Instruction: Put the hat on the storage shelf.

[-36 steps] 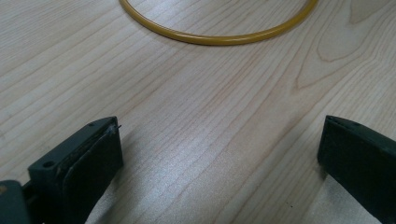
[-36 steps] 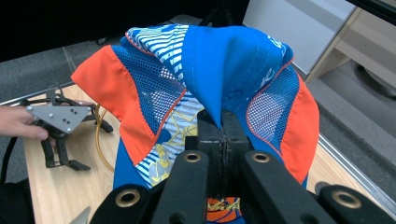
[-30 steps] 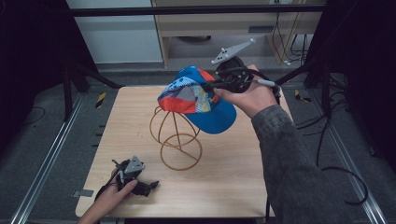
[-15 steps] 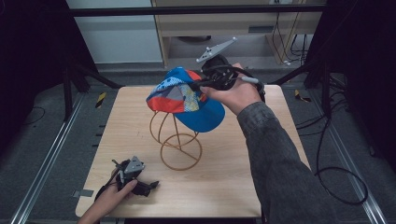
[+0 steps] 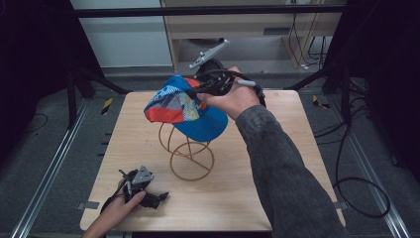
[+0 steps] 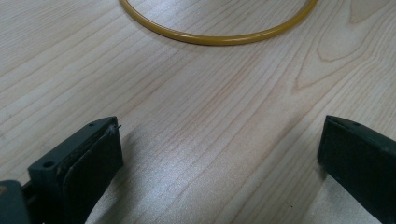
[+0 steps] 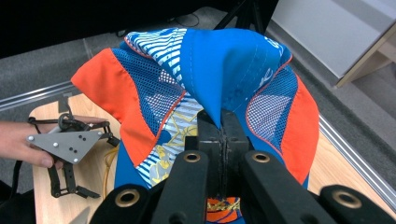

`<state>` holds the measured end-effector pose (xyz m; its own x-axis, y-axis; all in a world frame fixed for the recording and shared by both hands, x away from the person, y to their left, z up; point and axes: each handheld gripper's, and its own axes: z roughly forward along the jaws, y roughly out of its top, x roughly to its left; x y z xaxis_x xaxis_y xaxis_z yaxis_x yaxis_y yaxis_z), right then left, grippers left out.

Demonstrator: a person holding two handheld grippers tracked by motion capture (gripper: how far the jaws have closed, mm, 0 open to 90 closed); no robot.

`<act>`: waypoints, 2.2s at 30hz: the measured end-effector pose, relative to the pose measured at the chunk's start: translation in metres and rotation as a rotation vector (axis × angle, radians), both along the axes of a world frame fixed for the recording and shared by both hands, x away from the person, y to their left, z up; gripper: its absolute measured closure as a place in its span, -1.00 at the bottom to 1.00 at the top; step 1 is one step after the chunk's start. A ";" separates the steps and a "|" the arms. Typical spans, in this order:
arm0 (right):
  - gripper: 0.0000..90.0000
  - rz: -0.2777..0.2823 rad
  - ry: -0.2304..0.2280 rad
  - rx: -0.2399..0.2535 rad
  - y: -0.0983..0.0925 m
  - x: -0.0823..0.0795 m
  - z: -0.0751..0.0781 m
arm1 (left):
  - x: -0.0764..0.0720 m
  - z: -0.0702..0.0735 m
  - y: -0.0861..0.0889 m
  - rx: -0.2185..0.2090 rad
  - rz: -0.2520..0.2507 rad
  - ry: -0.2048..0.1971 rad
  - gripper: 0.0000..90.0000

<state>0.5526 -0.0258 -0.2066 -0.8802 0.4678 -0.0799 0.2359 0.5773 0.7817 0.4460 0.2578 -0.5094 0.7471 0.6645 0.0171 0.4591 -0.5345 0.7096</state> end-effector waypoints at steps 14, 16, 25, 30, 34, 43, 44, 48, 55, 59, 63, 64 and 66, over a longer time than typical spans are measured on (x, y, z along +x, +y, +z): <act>0.99 0.028 0.020 -0.085 0.027 0.004 -0.017 | 0.000 0.000 0.000 0.002 -0.001 0.000 -1.00; 0.98 0.035 0.029 -0.099 0.029 0.004 -0.019 | 0.000 0.000 0.000 0.001 0.000 -0.001 -1.00; 0.96 0.054 0.040 -0.134 0.036 0.003 -0.028 | 0.000 0.000 0.000 0.001 0.000 -0.001 -1.00; 0.92 0.050 0.047 -0.132 0.035 0.003 -0.031 | 0.000 0.000 0.000 0.001 0.000 -0.001 -1.00; 0.85 0.048 0.047 -0.124 0.034 0.003 -0.032 | 0.000 0.000 0.000 0.001 0.000 -0.001 -1.00; 0.54 0.032 0.037 -0.100 0.030 -0.001 -0.033 | 0.000 0.000 0.000 0.002 0.000 -0.001 -1.00; 0.49 0.029 0.036 -0.100 0.030 -0.001 -0.032 | 0.000 0.000 0.000 0.001 0.000 -0.001 -1.00; 0.28 0.014 0.042 -0.097 0.028 -0.002 -0.034 | 0.000 0.000 0.000 0.001 0.000 -0.001 -1.00; 0.03 -0.002 0.041 -0.079 0.024 -0.005 -0.037 | 0.000 0.000 0.000 0.002 -0.001 0.000 -1.00; -0.08 -0.010 0.032 -0.073 0.023 -0.008 -0.035 | 0.000 0.000 0.000 0.002 0.000 0.000 -1.00; -0.16 -0.013 0.031 -0.062 0.022 -0.011 -0.033 | 0.000 0.000 0.000 0.002 0.000 -0.001 -1.00; -0.18 -0.011 0.028 -0.065 0.022 -0.011 -0.033 | 0.000 0.000 0.000 0.002 0.000 -0.001 -1.00; -0.21 -0.013 0.029 -0.064 0.021 -0.013 -0.032 | 0.000 0.000 0.000 0.001 0.000 -0.001 -1.00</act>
<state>0.5399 -0.0045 -0.2390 -0.8766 0.4737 -0.0845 0.2655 0.6226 0.7361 0.4460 0.2579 -0.5093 0.7473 0.6642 0.0188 0.4582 -0.5357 0.7093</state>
